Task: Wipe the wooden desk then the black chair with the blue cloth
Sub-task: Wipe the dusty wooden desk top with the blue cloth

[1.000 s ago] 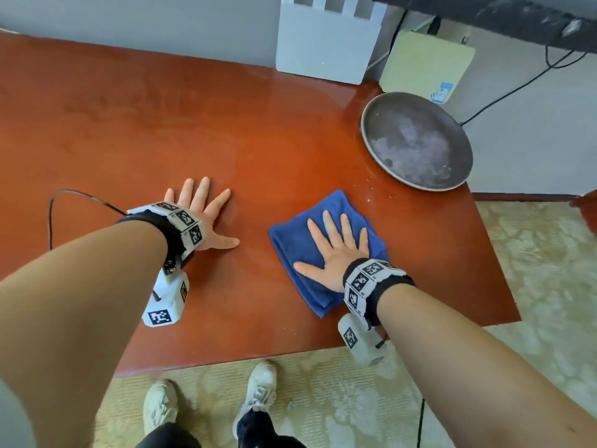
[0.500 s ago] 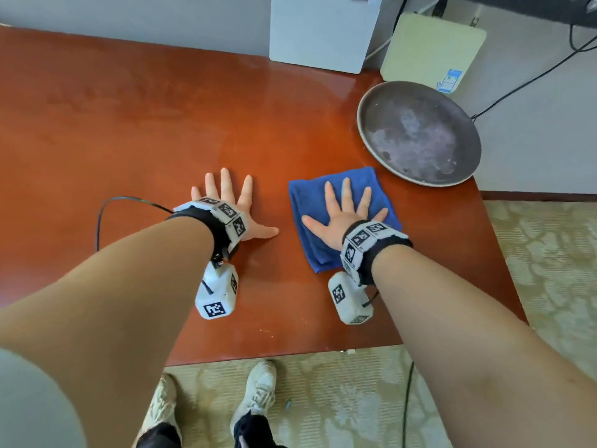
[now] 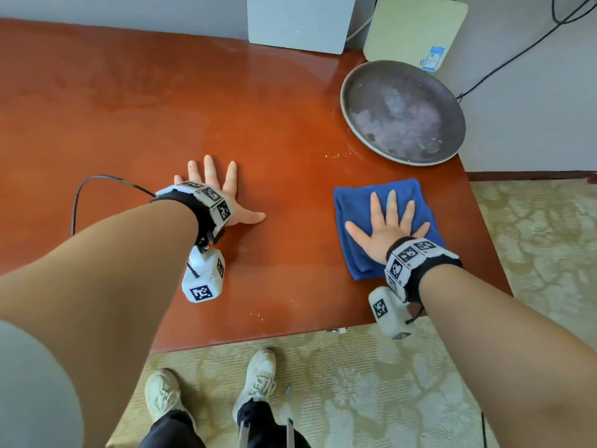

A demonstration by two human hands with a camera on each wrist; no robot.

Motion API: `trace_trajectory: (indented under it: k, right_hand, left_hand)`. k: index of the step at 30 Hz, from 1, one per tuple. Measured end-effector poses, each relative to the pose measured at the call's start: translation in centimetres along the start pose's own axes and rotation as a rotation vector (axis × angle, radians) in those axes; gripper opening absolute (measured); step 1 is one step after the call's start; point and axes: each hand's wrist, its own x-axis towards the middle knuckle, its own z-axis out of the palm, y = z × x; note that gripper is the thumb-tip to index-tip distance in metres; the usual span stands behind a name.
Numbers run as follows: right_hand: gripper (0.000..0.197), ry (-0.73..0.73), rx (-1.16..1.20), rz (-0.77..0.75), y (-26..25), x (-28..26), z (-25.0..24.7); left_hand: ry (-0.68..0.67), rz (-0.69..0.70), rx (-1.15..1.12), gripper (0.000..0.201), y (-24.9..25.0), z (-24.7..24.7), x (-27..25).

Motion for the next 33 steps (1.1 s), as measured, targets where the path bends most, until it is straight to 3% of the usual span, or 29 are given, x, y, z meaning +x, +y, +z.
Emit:
trace_trajectory:
  k: [7,11,15,22,27,30,33]
  right_hand:
    - [0.076,0.037,-0.037,-0.170,-4.2,-2.7,2.9]
    - [0.067,0.053,-0.006,-0.131,-4.5,-3.6,3.1]
    - [0.063,0.056,0.032,-0.090,-7.3,-4.7,3.7]
    - [0.062,0.115,-0.092,-0.318,-14.7,-10.0,8.1]
    - [0.058,0.148,-0.149,-0.462,-14.7,-14.0,11.5]
    - [0.056,0.121,-0.098,-0.376,-11.7,-14.2,11.8]
    - [0.057,0.092,0.004,-0.154,-8.0,-13.8,11.2]
  left_hand:
    - [0.018,0.017,-0.003,0.112,0.0,0.2,-0.3]
    - [0.056,0.142,0.052,0.100,-1.9,0.6,-1.5]
    - [-0.018,0.261,0.146,0.091,-7.0,1.9,-4.1]
    - [-0.079,0.270,0.263,0.088,-13.1,7.7,-11.2]
    - [-0.055,0.256,0.308,0.094,-15.3,10.7,-14.3]
    - [-0.032,0.215,0.341,0.095,-15.7,11.0,-15.2]
    - [-0.026,0.184,0.331,0.096,-15.4,10.7,-15.8]
